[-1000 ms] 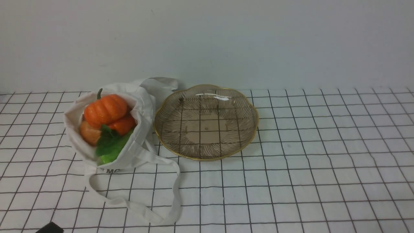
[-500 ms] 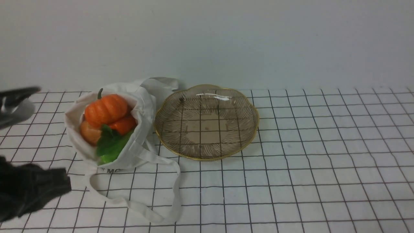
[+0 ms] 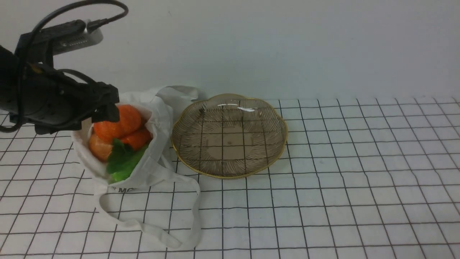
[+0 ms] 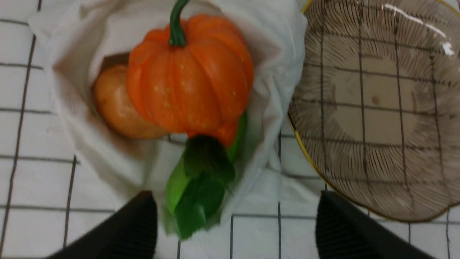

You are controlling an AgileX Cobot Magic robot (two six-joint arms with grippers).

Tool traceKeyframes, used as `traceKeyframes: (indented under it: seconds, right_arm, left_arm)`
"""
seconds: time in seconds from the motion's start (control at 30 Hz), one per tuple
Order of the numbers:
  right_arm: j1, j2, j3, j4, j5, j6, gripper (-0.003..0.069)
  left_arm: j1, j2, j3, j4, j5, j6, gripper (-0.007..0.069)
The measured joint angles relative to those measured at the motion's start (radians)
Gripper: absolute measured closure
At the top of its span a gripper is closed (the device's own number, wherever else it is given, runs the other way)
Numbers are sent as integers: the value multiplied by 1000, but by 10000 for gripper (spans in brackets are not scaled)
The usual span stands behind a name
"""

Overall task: Take vegetables from bag on white checkered tablecloth place on plate.
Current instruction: 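Reach into the cloth bag and grasp the pumpkin with the left gripper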

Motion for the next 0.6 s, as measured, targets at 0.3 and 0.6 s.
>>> traceKeyframes:
  seconds: [0.3,0.6]
  right_arm:
    - [0,0,0,0,0,0,674]
    - [0,0,0,0,0,0,674]
  left_arm:
    - [0,168,0,8,-219,1,-58]
    - [0,274,0,71,-309,1,-60]
